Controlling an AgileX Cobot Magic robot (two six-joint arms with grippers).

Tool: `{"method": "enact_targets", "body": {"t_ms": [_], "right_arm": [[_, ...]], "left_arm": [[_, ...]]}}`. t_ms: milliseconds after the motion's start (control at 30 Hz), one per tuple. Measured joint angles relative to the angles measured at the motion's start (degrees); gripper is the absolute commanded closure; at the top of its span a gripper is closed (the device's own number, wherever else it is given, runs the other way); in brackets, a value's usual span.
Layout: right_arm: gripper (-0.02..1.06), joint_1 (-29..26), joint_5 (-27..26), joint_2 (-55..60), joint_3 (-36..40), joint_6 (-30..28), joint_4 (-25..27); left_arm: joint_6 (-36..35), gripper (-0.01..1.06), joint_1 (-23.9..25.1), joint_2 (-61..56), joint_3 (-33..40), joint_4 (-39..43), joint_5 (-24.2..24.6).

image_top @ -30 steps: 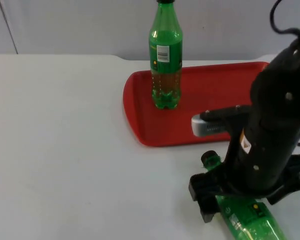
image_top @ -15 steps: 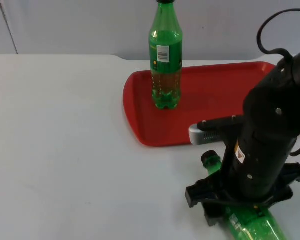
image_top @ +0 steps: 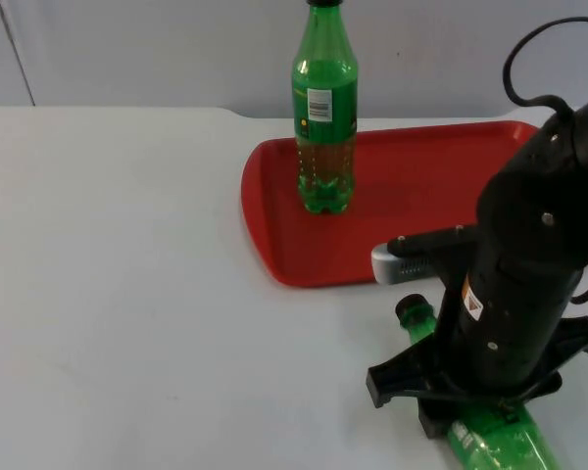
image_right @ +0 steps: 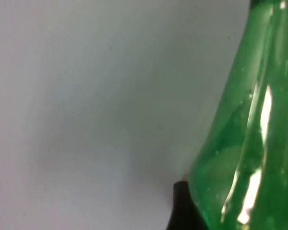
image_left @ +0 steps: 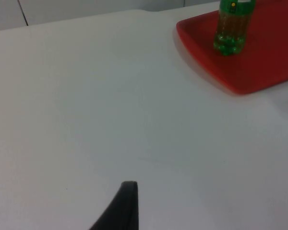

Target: Place the bottle upright on the tray.

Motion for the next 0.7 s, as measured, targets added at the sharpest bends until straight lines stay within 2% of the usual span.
{"method": "enact_targets", "body": {"t_ms": [400,600,700], "right_arm": [[1.05,0.0,0.23,-2.99,0.0,-1.34,-1.16],[1.05,0.0,1.52,-9.75,0.0,-4.02,-1.52],[1.05,0.0,1.52,-17.27,0.0,-4.78,-4.41]], "left_arm": [[0.0,0.0,0.0,0.0,0.0,0.0,0.0],[0.0,0.0,0.0,0.0,0.0,0.0,0.0],[0.0,0.0,0.0,0.0,0.0,0.0,0.0]]}}
